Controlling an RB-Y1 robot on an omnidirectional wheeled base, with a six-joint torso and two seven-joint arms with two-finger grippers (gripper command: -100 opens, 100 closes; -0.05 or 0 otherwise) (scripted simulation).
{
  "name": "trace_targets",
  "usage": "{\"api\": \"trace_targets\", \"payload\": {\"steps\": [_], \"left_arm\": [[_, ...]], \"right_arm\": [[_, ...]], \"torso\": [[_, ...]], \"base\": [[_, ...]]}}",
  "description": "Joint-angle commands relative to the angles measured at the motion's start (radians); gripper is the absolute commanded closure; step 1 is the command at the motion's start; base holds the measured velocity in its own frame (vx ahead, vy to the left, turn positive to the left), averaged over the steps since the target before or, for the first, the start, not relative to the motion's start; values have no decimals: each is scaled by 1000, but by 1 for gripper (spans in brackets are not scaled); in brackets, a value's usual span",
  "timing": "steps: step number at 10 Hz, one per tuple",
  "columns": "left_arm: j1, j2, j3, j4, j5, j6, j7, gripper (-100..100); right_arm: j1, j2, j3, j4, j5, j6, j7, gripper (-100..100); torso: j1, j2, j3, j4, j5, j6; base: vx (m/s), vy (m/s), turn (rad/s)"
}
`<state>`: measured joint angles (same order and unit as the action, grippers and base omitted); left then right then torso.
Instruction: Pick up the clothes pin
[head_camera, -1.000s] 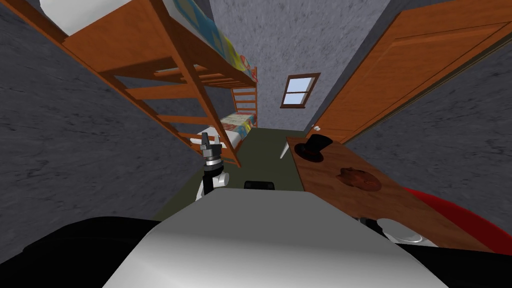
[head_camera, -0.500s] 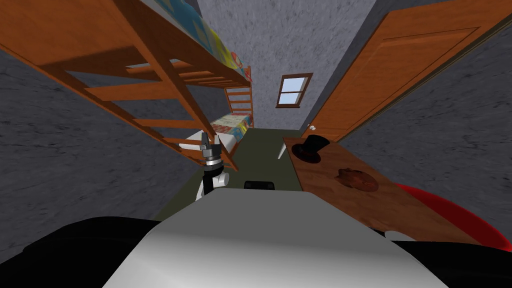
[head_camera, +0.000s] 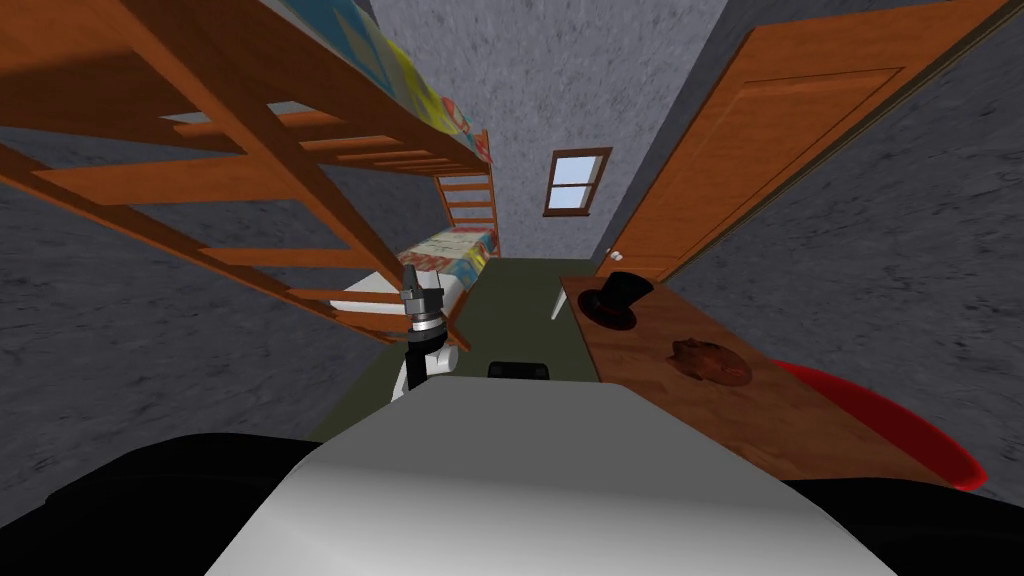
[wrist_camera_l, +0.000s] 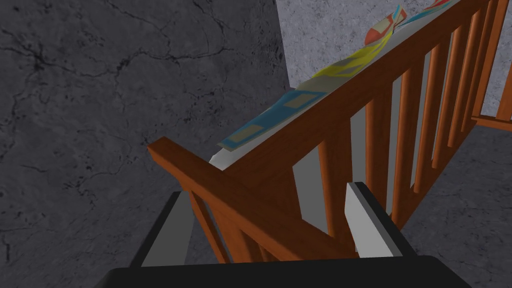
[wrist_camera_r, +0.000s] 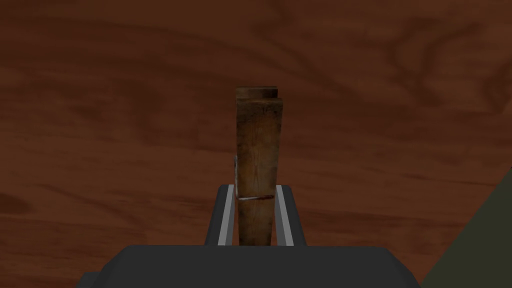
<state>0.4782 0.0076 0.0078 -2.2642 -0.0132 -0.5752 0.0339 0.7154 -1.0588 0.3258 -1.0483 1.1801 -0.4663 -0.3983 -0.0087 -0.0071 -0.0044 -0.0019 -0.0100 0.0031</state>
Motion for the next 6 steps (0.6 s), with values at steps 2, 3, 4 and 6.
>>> {"api": "trace_targets", "payload": {"steps": [2,3,4,6], "left_arm": [[0,0,0,0,0,0,0,0],[0,0,0,0,0,0,0,0],[0,0,0,0,0,0,0,0],[0,0,0,0,0,0,0,0]], "right_arm": [[75,-23,11,-74,-39,56,27,100],[107,-23,11,-106,-39,58,27,100],[127,-23,11,-134,-39,58,27,100],[197,-40,21,-206,-72,105,52,100]], "torso": [[1,2,1,0,0,-1],[0,0,0,0,1,1],[0,-1,-1,0,0,0],[2,-2,-1,0,0,1]], "base": [[105,-21,-85],[156,-34,-137],[81,-5,1],[157,2,-153]]}}
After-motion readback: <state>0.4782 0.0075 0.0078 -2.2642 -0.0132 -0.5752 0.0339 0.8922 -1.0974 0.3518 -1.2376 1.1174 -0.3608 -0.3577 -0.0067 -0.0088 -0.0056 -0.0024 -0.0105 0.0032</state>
